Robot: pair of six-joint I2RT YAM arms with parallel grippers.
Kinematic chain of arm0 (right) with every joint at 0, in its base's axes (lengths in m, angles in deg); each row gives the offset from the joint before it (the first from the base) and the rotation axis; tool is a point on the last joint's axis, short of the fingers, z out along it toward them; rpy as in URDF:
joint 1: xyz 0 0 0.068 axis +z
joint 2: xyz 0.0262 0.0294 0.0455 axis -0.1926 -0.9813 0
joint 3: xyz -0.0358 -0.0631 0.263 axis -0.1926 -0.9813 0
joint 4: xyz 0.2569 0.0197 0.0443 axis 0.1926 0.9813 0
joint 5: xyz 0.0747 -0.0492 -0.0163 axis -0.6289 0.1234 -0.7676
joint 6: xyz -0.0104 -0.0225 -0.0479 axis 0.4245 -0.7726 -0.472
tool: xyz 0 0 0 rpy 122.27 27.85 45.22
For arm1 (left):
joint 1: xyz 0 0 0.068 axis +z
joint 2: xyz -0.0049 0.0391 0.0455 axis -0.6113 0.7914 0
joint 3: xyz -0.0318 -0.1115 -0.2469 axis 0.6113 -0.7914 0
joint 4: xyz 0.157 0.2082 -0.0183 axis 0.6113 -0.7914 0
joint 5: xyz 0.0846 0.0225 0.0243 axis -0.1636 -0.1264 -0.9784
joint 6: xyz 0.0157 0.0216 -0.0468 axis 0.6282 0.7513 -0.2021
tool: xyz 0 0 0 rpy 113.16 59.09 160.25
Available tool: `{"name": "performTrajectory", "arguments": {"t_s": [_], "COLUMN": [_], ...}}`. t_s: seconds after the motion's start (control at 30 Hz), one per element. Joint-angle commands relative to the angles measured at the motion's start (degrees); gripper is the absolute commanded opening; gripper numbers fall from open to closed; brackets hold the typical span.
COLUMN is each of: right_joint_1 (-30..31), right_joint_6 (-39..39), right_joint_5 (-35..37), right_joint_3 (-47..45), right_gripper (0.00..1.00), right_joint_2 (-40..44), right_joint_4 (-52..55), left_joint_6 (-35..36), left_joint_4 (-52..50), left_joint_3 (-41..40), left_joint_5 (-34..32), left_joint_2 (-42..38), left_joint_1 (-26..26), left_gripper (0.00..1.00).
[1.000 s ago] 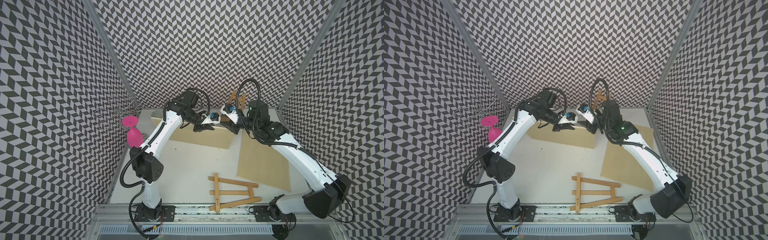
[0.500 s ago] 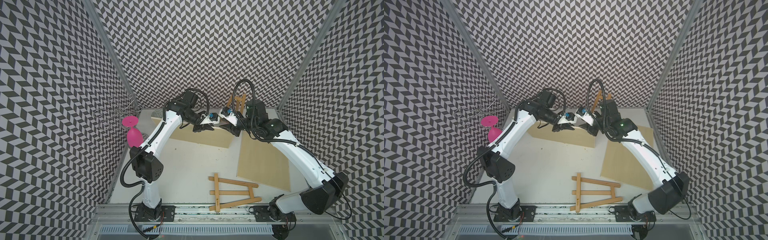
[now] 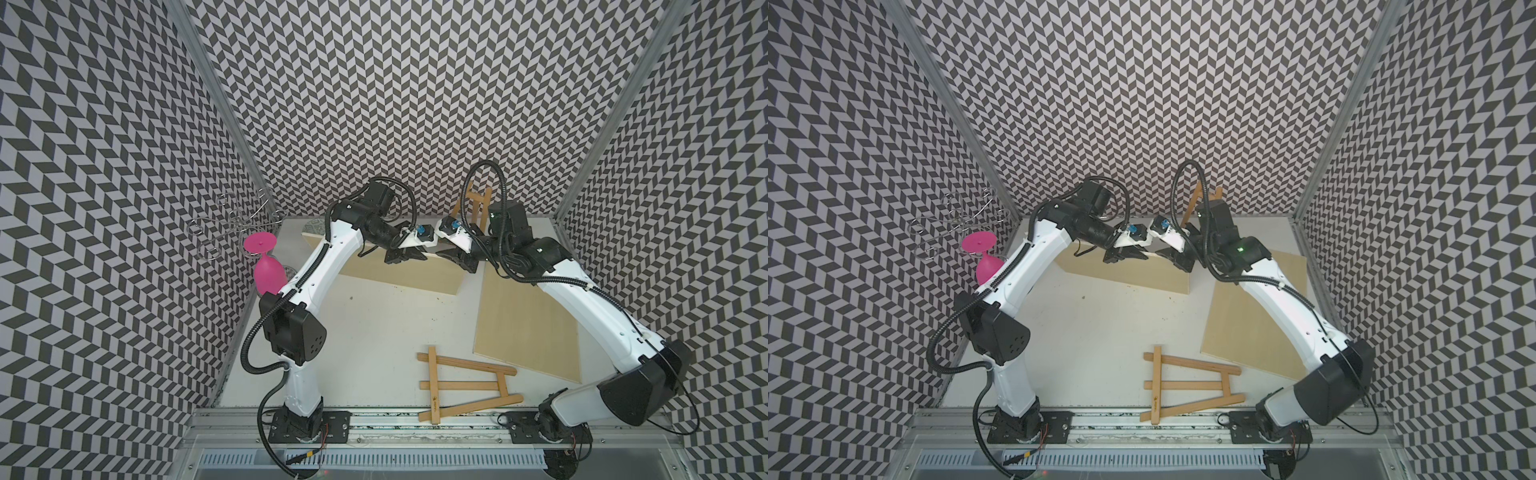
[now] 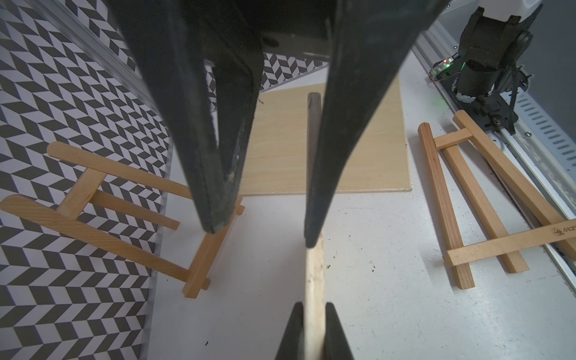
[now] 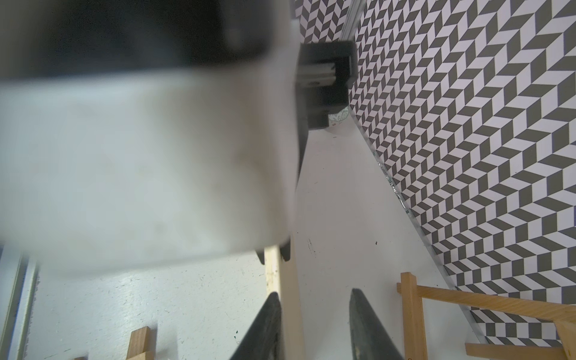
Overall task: Assemble the easel
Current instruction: Pick up the drawing board from the center of the board.
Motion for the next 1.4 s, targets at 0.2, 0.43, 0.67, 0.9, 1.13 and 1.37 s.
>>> {"name": "performTrajectory", "arguments": {"t_s": [0.2, 0.43, 0.67, 0.9, 1.13, 1.37], "right_joint_1": [-0.7, -0.8, -0.9, -2.1, -5.9, -8.1], "right_joint_6": [-0.6, -1.1, -1.9, -1.5, -0.1, 0.6], "right_joint_5": [2.1, 2.3, 2.0, 1.0, -2.5, -3.7], "right_joint_3": [-6.2, -4.1, -3.5, -2.0, -1.2, -0.1], "right_gripper": [0.38, 0.34, 0.05, 0.00, 0.00, 0.00], "right_joint_2": [3.7, 0.6, 1.2, 1.9, 3.3, 4.8], "right_joint_4": [1.0, -0.8, -0.4, 3.1, 6.3, 8.6], "left_joint_6": [1.1, 1.8, 0.5, -3.4, -38.0, -86.5], "left_joint_4": [5.7, 5.9, 6.5, 10.7, 44.9, 86.4], "left_joint_3": [1.5, 0.5, -0.5, -1.3, -16.1, -38.9], "left_joint_5": [5.8, 7.8, 7.3, 9.4, 12.9, -2.8], "left_joint_2": [-0.6, -1.0, -1.7, -3.6, -14.1, -25.3], "left_joint_1": [0.9, 1.0, 1.1, 1.9, 8.7, 24.7], "left_gripper": [0.07, 0.06, 0.11, 0.42, 0.75, 0.87]}}
